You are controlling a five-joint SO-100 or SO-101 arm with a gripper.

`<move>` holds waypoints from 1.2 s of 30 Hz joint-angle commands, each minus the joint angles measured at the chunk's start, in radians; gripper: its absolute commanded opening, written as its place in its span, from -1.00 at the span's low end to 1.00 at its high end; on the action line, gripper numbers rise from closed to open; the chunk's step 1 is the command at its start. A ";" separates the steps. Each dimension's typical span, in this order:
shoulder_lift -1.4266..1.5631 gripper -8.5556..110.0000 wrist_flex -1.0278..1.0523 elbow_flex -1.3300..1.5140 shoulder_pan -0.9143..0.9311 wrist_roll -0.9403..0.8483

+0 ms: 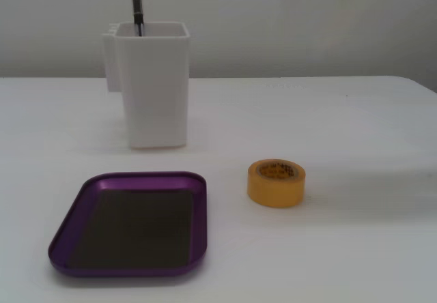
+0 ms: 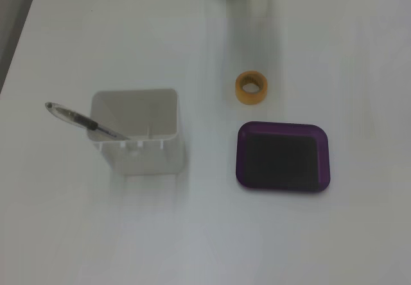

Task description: Remove the yellow tape from the box.

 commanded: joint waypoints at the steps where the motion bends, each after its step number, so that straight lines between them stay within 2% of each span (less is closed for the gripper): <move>1: 0.193 -0.66 0.002 0.126 0.011 0.005; 11: 0.660 -0.66 -0.098 0.704 0.133 0.006; 21: 1.220 -0.66 -0.114 1.160 0.141 0.012; 32: 1.154 -0.69 -0.141 1.282 0.143 0.011; 36: 1.155 -0.87 -0.140 1.282 0.143 0.078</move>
